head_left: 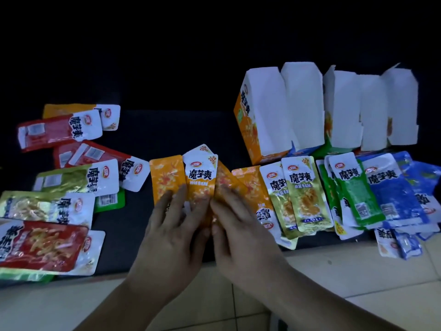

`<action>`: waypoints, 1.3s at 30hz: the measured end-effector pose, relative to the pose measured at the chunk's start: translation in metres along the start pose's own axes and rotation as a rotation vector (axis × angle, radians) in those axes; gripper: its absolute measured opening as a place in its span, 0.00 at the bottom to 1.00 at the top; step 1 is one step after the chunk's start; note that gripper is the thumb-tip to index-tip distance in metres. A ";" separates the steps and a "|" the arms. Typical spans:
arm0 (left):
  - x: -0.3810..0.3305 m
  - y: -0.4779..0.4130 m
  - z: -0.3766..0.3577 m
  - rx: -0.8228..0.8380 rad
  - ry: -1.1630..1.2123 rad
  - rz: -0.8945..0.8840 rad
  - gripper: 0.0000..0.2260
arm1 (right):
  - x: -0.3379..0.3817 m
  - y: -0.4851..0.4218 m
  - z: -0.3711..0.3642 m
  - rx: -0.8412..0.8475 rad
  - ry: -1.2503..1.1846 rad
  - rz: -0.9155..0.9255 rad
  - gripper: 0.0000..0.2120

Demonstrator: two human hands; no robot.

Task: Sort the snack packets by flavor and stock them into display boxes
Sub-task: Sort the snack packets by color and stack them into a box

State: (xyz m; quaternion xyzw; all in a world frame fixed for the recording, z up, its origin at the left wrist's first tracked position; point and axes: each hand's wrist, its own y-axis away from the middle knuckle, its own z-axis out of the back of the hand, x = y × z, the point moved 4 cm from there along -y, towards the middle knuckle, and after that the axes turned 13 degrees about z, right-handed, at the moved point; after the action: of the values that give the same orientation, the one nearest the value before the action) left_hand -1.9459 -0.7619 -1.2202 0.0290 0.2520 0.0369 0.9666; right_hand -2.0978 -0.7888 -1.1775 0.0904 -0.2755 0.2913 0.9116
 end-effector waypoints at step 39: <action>-0.038 -0.011 0.003 -0.013 -0.094 -0.172 0.34 | -0.051 0.032 0.024 -0.184 0.080 0.047 0.22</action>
State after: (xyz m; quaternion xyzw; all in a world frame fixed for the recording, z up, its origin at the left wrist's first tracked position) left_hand -1.9766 -0.7759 -1.2000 0.0027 0.2077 -0.0461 0.9771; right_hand -2.1619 -0.7948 -1.1861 -0.0121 -0.2666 0.2893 0.9193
